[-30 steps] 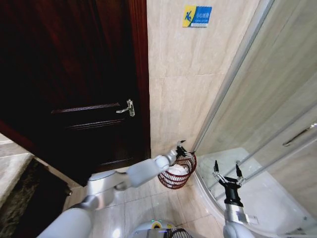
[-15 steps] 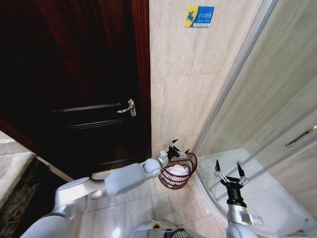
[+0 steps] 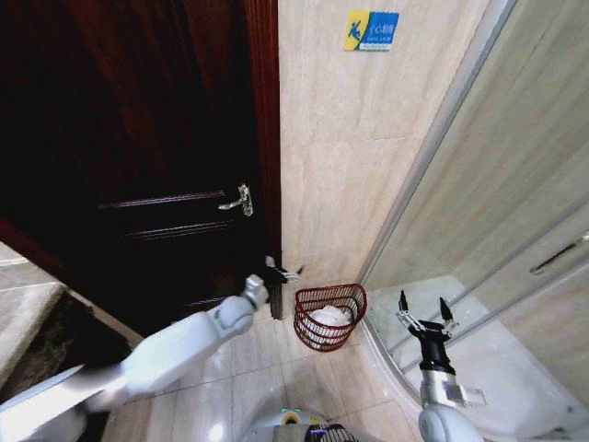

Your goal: Discard the used towel into the hamper.

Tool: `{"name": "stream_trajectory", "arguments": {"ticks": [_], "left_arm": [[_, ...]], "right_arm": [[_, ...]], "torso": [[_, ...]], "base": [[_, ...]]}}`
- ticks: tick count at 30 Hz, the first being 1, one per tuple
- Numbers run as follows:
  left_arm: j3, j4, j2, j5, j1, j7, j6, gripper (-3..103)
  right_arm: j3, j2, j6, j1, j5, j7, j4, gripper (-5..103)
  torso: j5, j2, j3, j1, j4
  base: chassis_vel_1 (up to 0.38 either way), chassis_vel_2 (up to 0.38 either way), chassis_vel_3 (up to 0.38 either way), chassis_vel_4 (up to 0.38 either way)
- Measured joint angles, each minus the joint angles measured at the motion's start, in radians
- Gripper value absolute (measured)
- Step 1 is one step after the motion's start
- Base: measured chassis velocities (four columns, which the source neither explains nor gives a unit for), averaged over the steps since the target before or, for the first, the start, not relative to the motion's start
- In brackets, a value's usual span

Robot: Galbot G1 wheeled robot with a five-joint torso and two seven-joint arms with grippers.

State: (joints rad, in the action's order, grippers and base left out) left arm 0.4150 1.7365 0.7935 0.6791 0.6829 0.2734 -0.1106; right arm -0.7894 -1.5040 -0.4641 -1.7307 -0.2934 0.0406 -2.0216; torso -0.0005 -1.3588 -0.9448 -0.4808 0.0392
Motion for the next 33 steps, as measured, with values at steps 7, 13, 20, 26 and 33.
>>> {"name": "stream_trajectory", "arguments": {"ticks": [7, 13, 20, 26, 33], "left_arm": [[-0.346, 0.166, -0.068, -0.048, 0.315, 0.043, 0.014, 100], [-0.445, 0.225, -0.034, -0.062, 0.409, 0.102, 0.055, 100], [-0.677, 0.302, 0.042, -0.043, 0.554, 0.147, 0.147, 100], [-0.885, 0.378, 0.154, -0.068, 0.723, 0.067, 0.181, 100], [-1.079, 0.427, 0.306, -0.186, 0.930, -0.197, 0.123, 98]], "right_arm": [[0.009, 0.010, 0.031, 0.028, 0.007, -0.009, -0.012, 100], [0.008, 0.004, 0.040, 0.026, 0.010, -0.016, -0.027, 100], [0.006, 0.006, 0.048, 0.021, 0.012, -0.016, -0.037, 100], [-0.002, 0.006, 0.070, 0.042, 0.016, -0.017, -0.031, 100], [0.014, 0.003, 0.105, 0.044, 0.026, 0.022, -0.035, 100]], "torso": [[0.0002, 0.000, 0.000, 0.000, 0.0002], [0.0001, 0.000, 0.000, 0.000, -0.0004], [0.0003, 0.000, 0.000, 0.000, -0.0001], [0.0001, 0.000, 0.000, 0.000, 0.0001], [0.0008, 0.000, 0.000, 0.000, 0.0003]], "base": [[0.000, 0.000, 0.000, 0.000], [0.000, 0.000, 0.000, 0.000], [0.000, 0.000, 0.000, 0.000], [0.000, 0.000, 0.000, 0.000], [0.000, 0.000, 0.000, 0.000]]}}
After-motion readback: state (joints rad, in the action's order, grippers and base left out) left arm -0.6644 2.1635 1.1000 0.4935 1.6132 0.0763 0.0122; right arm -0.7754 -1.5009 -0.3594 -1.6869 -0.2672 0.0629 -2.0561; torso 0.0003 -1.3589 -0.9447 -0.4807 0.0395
